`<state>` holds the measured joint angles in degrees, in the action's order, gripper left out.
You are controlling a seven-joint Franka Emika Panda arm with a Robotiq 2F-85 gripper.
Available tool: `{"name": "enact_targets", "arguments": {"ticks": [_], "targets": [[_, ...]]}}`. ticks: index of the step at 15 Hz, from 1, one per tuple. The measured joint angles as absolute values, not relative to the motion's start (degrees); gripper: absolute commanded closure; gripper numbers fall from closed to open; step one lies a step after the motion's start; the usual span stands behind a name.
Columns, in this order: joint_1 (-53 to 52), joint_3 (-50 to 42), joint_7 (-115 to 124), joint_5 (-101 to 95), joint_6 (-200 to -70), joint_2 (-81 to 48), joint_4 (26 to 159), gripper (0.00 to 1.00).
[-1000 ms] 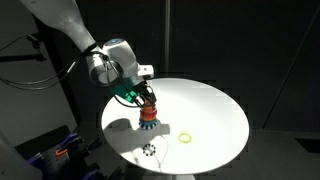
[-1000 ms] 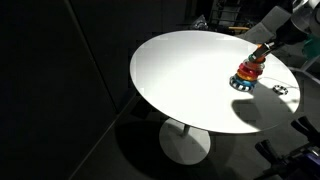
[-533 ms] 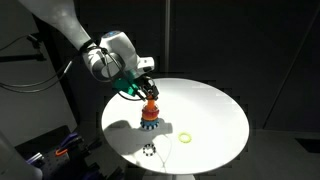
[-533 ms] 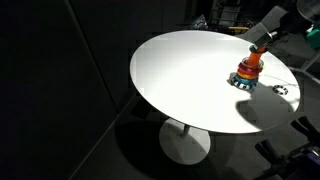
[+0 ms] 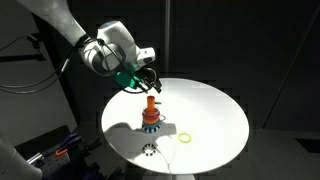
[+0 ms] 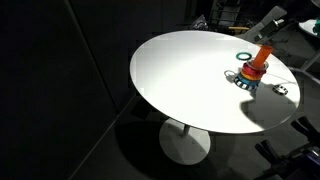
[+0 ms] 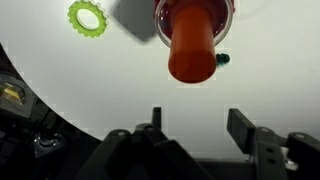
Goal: Pick up the black and white ring from the ring holder and put it on the table
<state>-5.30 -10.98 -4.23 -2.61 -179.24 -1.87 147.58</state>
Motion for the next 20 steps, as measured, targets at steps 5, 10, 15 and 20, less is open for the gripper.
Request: {"name": "enact_targets", "arguments": {"ticks": [5,10,15,20], "targets": [[-5.18,-12.78,-0.63,-6.40,-177.99,0.11,147.59,0.55],[-2.98,-10.00,-0.37,-5.39,-172.23,2.68,148.25,0.12],[-2.46,-7.68,-1.83,-0.63,-163.76,6.07,148.72,0.00],[-1.97,-6.91,-2.48,1.07,-153.29,9.69,148.51,0.00]]}}
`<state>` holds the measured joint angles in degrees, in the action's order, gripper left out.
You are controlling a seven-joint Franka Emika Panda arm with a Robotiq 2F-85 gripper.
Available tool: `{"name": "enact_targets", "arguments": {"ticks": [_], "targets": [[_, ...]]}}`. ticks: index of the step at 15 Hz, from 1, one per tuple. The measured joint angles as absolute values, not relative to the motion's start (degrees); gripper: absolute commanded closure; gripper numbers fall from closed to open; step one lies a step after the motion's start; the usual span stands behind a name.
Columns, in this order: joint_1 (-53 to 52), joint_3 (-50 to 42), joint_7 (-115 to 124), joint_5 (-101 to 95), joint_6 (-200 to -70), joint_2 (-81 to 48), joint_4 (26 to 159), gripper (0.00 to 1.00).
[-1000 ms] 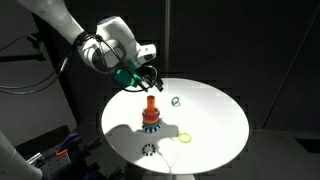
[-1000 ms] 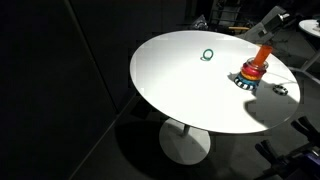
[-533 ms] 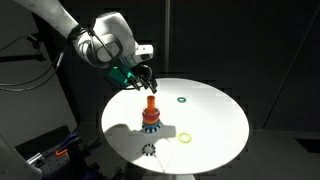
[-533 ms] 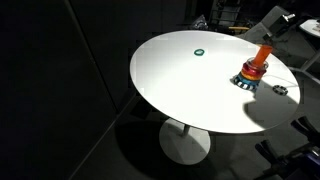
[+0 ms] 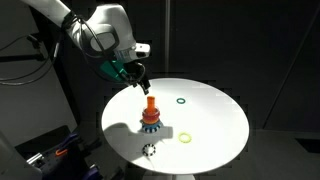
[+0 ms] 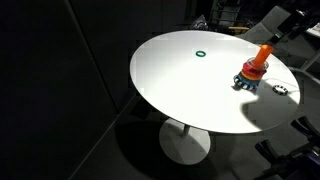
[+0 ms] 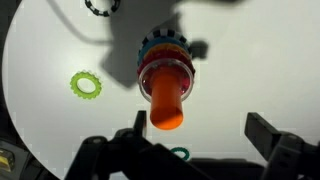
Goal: Pick up the black and white ring from the ring holder and put it on the table
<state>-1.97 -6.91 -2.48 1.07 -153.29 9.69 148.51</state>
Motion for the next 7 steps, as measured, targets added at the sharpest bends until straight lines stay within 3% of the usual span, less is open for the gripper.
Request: {"name": "enact_targets", "arguments": {"ticks": [7], "targets": [[-0.48,-6.59,-2.52,1.15,-144.73,11.59,147.78,0.00]]}}
